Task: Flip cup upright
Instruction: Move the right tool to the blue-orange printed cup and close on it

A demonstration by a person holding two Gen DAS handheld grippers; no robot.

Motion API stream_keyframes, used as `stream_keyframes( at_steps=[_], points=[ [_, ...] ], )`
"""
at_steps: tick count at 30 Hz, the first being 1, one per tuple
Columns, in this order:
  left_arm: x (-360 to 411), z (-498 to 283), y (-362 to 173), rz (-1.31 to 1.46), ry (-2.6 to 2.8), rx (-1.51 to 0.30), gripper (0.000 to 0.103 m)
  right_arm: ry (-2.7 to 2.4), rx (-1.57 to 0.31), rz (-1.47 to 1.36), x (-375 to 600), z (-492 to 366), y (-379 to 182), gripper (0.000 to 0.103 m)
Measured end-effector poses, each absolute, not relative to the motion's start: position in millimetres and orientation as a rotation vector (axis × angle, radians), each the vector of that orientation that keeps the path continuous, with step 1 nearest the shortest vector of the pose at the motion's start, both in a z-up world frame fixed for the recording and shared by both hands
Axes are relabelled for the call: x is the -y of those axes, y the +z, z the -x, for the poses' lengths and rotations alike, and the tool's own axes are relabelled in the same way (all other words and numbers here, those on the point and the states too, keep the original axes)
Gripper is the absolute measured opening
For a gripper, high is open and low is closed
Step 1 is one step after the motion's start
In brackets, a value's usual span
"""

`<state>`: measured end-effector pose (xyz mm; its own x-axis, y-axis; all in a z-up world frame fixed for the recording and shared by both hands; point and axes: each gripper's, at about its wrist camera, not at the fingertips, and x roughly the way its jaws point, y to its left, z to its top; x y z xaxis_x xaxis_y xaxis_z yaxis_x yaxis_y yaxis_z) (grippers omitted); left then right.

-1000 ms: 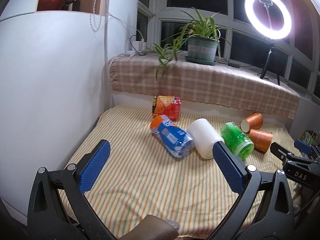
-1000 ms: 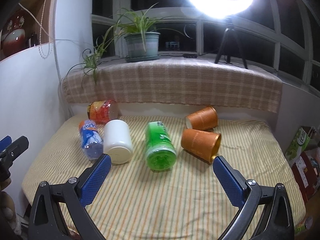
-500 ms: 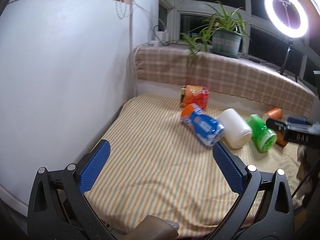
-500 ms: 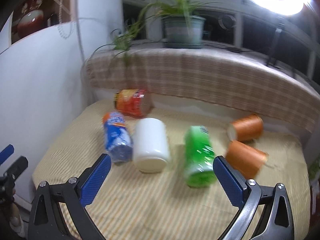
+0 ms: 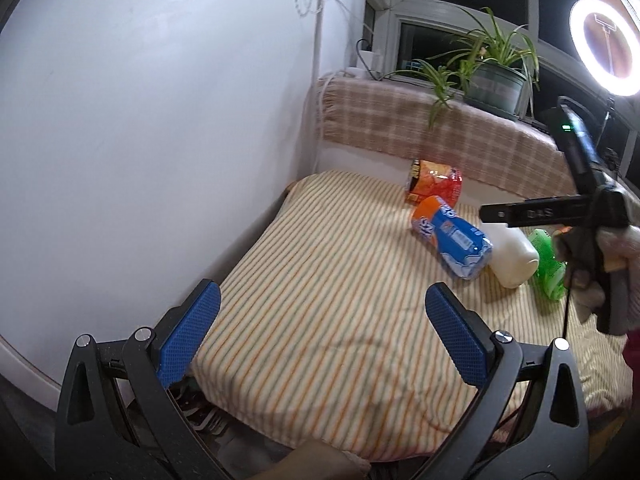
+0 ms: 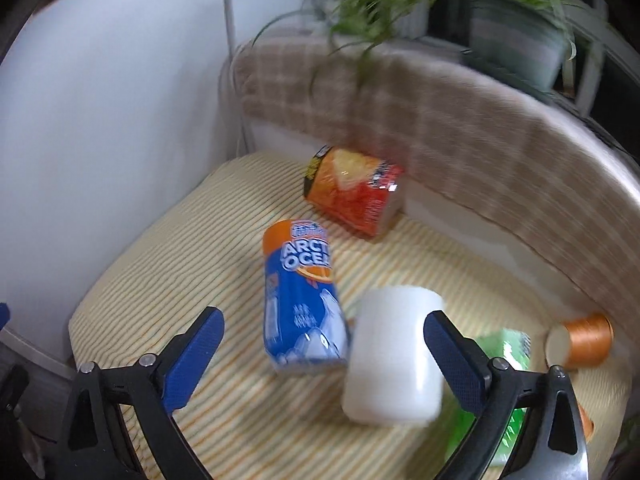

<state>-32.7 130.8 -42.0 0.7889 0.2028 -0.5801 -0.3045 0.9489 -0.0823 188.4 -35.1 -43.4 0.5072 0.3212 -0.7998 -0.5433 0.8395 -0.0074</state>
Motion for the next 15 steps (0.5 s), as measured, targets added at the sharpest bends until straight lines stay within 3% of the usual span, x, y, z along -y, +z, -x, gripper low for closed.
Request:
stream_keyframes(
  at_steps=[15],
  points=[
    [-153,41,-47,0.202,0.314,-0.614,0.103,0.530,-1.032,0.444,-18,-220,-87,0.091]
  ],
)
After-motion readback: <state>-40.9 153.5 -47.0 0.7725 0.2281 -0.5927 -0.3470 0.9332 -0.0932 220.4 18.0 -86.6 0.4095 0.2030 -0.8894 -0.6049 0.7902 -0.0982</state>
